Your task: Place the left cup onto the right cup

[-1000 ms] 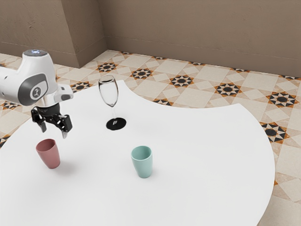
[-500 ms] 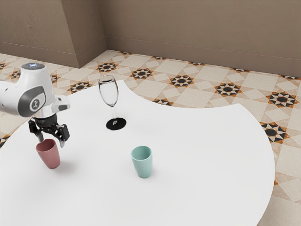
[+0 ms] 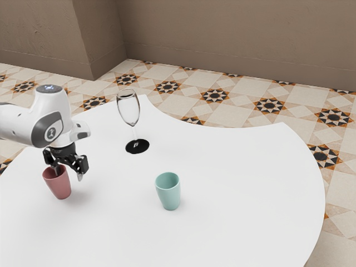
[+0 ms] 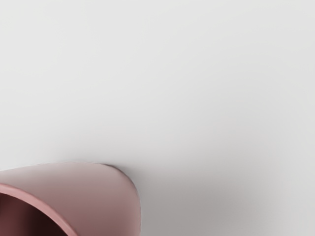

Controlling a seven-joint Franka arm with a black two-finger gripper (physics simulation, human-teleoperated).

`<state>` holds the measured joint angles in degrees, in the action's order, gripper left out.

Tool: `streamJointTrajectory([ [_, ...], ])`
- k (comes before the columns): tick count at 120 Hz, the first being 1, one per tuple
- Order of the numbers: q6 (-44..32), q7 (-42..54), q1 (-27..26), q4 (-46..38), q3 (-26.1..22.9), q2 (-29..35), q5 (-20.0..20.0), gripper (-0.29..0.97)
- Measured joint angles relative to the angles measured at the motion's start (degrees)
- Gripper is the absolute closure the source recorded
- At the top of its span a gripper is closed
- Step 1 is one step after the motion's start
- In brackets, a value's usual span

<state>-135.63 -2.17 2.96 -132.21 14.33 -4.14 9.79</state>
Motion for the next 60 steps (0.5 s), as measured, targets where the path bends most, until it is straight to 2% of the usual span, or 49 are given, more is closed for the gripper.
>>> streamJointTrajectory([
  [14, -0.9, -0.1, 0.2, 0.0, 0.0, -1.1, -0.1, 0.19],
  [41, -1.5, -0.1, 0.2, 0.0, 0.1, -1.1, -0.1, 0.56],
  [60, -1.2, -0.2, 0.2, 0.0, 0.1, -1.0, -0.1, 0.7],
])
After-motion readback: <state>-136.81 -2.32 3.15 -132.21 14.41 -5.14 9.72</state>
